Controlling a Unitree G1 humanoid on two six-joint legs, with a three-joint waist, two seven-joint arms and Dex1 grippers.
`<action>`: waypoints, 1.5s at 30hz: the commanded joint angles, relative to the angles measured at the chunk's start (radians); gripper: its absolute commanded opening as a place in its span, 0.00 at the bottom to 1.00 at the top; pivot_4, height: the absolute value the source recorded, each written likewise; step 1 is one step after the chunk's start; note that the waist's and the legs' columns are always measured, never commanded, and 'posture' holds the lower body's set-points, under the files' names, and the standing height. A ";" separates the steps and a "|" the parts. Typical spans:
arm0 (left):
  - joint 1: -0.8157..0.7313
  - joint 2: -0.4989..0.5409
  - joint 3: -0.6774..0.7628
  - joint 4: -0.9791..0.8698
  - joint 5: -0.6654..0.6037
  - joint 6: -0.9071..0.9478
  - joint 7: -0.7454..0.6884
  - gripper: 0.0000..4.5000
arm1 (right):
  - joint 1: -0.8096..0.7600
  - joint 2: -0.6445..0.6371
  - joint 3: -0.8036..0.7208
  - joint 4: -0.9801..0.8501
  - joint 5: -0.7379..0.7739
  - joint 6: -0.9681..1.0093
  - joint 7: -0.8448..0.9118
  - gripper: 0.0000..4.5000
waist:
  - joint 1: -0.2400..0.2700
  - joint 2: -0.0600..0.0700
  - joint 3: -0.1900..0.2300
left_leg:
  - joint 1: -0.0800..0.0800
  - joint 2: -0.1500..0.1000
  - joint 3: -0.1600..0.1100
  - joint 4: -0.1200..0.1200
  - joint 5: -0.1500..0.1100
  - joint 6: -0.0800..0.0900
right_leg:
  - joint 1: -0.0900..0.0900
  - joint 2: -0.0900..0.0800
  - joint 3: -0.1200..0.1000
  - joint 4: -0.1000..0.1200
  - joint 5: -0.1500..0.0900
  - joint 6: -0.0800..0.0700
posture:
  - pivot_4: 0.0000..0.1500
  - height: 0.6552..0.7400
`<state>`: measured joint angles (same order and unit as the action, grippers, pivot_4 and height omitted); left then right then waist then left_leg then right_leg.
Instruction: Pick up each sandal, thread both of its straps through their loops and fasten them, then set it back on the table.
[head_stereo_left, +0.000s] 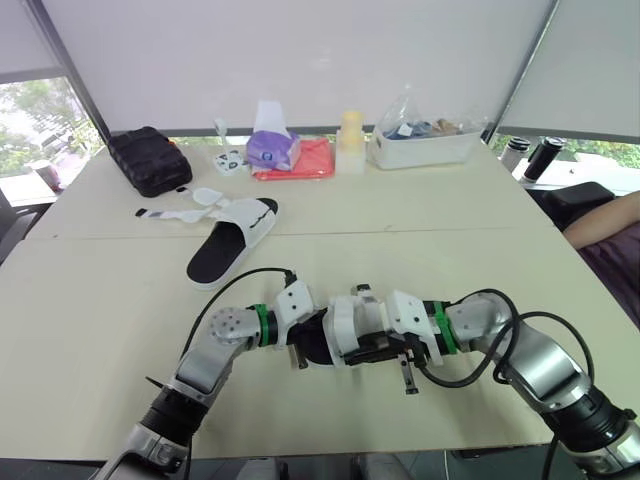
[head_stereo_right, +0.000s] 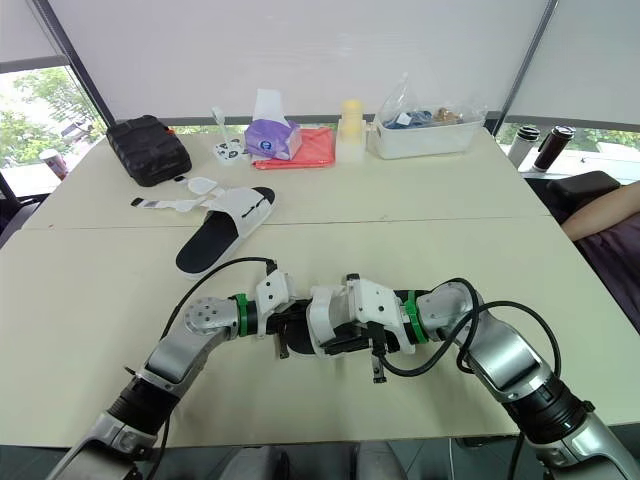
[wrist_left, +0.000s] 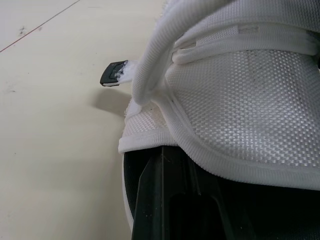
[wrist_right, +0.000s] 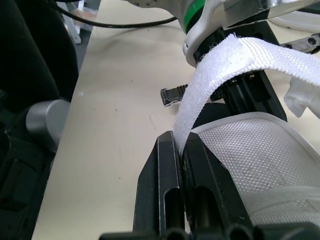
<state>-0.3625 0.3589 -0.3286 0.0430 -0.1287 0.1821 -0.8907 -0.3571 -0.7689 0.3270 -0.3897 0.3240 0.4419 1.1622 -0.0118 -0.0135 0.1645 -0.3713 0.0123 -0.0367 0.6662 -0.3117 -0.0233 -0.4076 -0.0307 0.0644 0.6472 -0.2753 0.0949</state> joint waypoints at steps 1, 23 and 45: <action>0.015 0.003 -0.024 0.034 0.029 0.014 0.000 0.00 | 0.005 -0.011 -0.010 -0.013 0.085 0.121 0.038 0.01 | 0.001 0.000 0.000 | 0.000 0.000 0.000 0.000 0.000 0.000 | 0.000 0.000 0.000 0.000 0.000 0.000 | 1.00 1.00; 0.005 -0.012 -0.027 0.054 0.032 0.009 0.006 0.00 | -0.026 0.156 -0.347 -0.069 0.589 0.634 -0.299 0.75 | 0.003 0.000 0.000 | 0.000 0.000 0.000 0.000 0.000 0.000 | 0.000 -0.001 0.000 0.000 0.000 0.000 | 1.00 1.00; 0.016 -0.007 -0.023 0.050 0.031 0.007 0.005 0.00 | 0.024 0.099 -0.214 -0.077 0.493 0.611 -0.368 0.01 | 0.000 0.000 0.000 | 0.000 0.000 0.000 0.000 0.000 0.000 | 0.000 -0.001 0.000 0.000 0.000 0.000 | 1.00 1.00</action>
<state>-0.3647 0.3490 -0.3281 0.0600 -0.1287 0.1683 -0.8898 -0.3308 -0.6598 0.1000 -0.4274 0.8318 1.0751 0.7858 -0.0122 -0.0134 0.1645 -0.3715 0.0120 -0.0366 0.6662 -0.3117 -0.0233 -0.4075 -0.0313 0.0644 0.6475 -0.2752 0.0950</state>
